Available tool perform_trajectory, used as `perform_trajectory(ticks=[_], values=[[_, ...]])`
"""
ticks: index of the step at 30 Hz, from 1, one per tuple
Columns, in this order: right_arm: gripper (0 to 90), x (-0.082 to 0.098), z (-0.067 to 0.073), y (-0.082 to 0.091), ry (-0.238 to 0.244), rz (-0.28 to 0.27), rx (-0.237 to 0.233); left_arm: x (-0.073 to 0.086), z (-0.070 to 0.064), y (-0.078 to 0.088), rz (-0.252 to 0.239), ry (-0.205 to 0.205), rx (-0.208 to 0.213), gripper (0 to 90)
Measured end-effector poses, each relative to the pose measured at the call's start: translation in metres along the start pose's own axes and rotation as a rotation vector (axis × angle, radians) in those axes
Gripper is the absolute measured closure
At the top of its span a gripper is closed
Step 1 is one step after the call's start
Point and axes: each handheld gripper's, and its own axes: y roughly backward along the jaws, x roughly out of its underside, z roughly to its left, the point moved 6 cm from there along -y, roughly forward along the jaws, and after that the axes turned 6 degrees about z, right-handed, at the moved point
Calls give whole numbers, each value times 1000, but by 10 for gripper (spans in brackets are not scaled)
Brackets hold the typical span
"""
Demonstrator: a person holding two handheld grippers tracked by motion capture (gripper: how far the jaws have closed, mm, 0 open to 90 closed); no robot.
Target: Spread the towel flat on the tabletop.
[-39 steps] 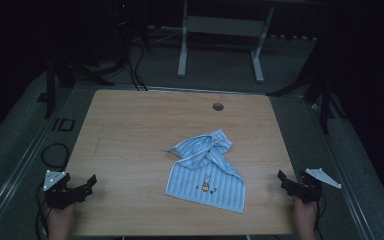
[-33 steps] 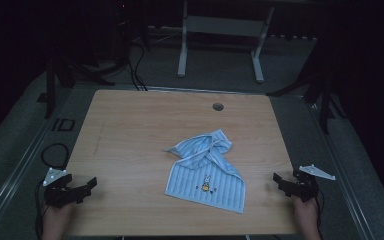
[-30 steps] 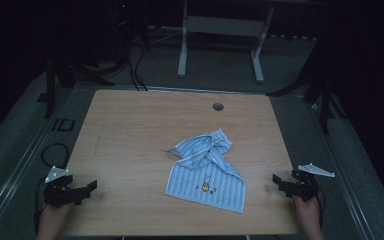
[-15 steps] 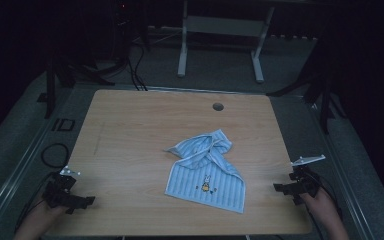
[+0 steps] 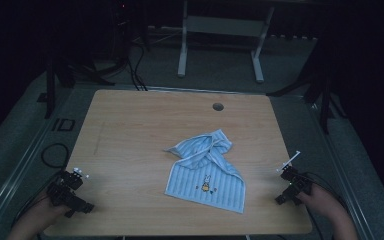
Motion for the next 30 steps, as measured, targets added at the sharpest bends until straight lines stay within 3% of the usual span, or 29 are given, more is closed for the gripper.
perform_trajectory(ticks=[4, 11, 14, 15, 16, 20, 21, 24, 26, 27, 30], values=[[145, -2, -1, 2, 5, -10, 6, -4, -5, -1, 4, -25, 5, 10], [136, -10, -3, 8, 2, -55, -36, -20, -11, -4, 12, -54, 18, 10], [141, -13, -2, 8, 14, -66, -59, -27, -13, -4, 8, -66, 15, 10], [132, -17, 1, 8, 38, -87, -91, -33, -16, -3, 1, -72, 15, 10], [133, -18, 2, 7, 54, -86, -93, -37, -18, -2, -8, -74, 13, 28], [129, -21, 7, 4, 100, -69, -76, -43, -23, -2, -8, -92, 19, 45], [135, -25, 12, 4, 120, -75, -71, -53, -31, -2, -9, -129, 12, 45], [167, -32, 15, 7, 135, -91, -63, -64, -42, 0, -11, -163, 17, 46], [167, -35, 17, 8, 132, -100, -64, -64, -42, 0, -11, -163, 17, 55], [189, -42, 20, 11, 139, -113, -64, -77, -52, 0, -14, -191, 18, 58], [230, -53, 25, 16, 162, -135, -45, -88, -62, -1, -14, -222, 10, 60]])
